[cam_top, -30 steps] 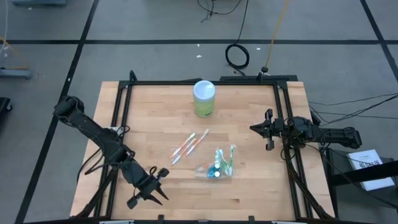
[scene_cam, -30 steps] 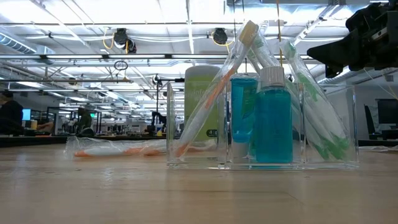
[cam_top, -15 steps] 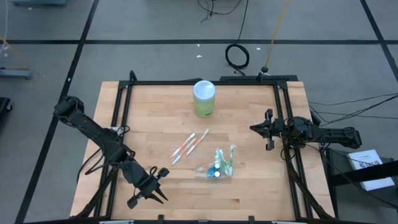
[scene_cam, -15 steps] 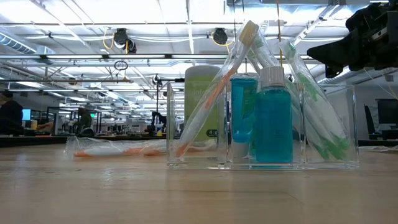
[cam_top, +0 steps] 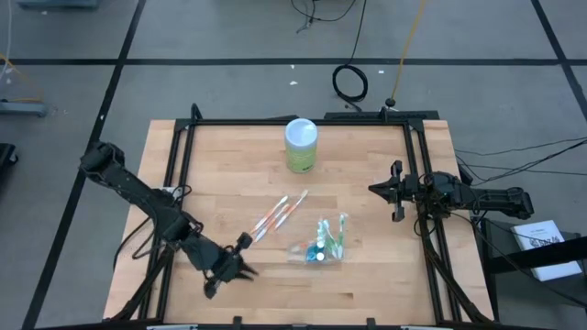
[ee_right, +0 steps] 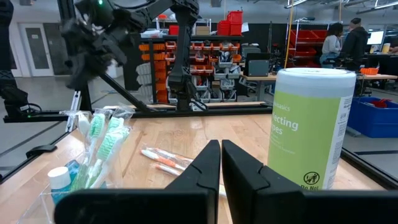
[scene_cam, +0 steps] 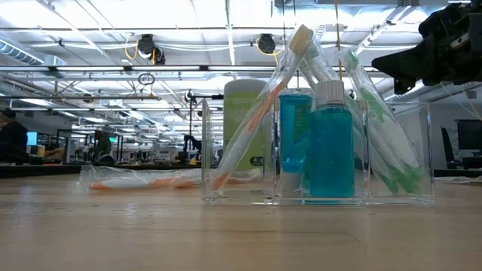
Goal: Pick & Place toothbrushing station
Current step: Put the orange toothbrush into the left compartment of the transparent organizer
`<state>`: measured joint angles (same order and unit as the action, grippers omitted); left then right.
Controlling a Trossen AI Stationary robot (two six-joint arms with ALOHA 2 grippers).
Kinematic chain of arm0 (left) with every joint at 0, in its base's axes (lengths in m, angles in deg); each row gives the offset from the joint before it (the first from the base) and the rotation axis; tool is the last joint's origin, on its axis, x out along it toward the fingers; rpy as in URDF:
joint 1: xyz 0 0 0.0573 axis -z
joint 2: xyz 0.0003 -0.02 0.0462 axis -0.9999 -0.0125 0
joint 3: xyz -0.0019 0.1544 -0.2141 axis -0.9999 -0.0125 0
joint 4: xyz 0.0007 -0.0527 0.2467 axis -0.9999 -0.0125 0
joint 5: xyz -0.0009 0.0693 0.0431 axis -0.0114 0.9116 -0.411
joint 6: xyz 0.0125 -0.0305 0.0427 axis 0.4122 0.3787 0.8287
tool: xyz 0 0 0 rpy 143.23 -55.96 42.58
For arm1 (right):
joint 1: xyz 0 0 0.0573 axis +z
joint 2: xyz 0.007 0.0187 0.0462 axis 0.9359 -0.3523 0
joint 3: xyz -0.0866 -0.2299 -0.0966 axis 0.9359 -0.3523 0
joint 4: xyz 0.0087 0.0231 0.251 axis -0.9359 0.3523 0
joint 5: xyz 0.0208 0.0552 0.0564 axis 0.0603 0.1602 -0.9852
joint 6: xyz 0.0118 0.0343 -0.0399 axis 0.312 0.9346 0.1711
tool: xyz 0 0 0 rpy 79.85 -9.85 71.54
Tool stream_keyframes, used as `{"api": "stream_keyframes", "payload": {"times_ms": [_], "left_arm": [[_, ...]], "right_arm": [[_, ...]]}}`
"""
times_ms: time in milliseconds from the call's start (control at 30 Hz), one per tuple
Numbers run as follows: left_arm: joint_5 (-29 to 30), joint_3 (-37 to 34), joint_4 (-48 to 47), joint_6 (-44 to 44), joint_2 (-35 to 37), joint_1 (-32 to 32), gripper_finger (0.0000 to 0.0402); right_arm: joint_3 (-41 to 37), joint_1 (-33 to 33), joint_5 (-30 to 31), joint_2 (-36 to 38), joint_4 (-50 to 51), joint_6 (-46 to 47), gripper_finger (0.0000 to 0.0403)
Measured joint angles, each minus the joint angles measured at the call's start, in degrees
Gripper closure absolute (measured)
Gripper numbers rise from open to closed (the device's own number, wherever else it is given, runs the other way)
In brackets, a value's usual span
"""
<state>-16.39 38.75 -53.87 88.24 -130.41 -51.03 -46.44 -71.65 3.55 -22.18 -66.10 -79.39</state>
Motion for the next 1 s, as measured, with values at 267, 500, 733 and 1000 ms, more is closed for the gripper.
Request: {"api": "stream_keyframes", "payload": {"times_ms": [267,500,733,1000], "left_arm": [[8.4,0.0,-1.0,11.4,-2.5,-2.9,0.0399],[33.2,0.0,-9.5,12.3,-2.6,-5.9,0.0398],[35.8,0.0,-7.4,17.2,-2.6,-6.5,0.04],[22.8,0.0,-3.1,21.1,-2.6,-6.2,0.0401]], "right_arm": [[0.0,0.0,0.0,0.0,0.0,0.0,0.0395],[0.0,0.0,0.0,0.0,0.0,0.0,0.0396],[0.0,0.0,0.0,0.0,0.0,0.0,0.0396],[0.0,0.0,0.0,0.0,0.0,0.0,0.0395]]}}
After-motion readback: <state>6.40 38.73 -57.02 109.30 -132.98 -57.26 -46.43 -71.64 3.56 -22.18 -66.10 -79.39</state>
